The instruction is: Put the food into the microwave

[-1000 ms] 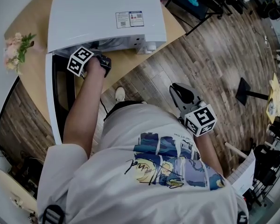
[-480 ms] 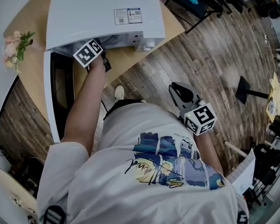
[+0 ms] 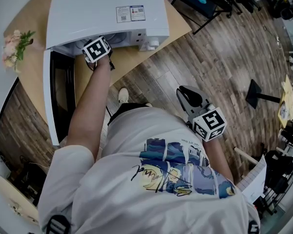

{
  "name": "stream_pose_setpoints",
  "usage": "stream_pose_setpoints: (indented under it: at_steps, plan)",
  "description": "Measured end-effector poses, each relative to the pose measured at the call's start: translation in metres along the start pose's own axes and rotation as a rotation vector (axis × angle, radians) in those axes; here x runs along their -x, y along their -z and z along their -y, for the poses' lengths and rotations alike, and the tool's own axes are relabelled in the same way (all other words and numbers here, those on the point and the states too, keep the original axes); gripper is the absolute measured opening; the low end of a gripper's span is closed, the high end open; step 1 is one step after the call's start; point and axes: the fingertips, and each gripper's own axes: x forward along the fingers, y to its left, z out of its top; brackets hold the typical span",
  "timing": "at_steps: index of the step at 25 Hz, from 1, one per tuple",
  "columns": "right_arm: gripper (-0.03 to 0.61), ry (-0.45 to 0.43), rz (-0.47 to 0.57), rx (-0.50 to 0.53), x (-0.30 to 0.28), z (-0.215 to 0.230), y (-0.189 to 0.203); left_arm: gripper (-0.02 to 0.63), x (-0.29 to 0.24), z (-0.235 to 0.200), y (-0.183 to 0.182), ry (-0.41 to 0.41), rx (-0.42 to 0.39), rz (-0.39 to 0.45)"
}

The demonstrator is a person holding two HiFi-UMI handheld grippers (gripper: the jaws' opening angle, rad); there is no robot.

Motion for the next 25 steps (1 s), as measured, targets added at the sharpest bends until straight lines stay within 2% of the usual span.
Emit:
stream_pose_setpoints:
  at_steps: [3,9,15,21,25]
  plan:
    - [0.035,0.002,0.002,0.002,0.004,0.002,0.002,0.247,0.000,-0.001,0.001,-0.014,-0.012,0.005]
    - [0.035,-0.005,0.014,0.008,0.011,0.005,0.004,0.247,0.014,-0.004,-0.001,-0.016,-0.012,0.044]
    - [0.031,-0.047,0.020,0.025,0.013,0.001,0.005,0.247,0.040,-0.002,0.003,0.012,-0.020,0.077]
    - [0.029,-0.120,0.030,0.048,0.014,-0.006,0.009,0.210,0.075,0.000,0.019,0.047,-0.041,0.090]
    - [0.026,-0.168,0.037,0.069,0.016,-0.011,0.012,0.149,0.098,0.006,0.037,0.087,-0.050,0.089]
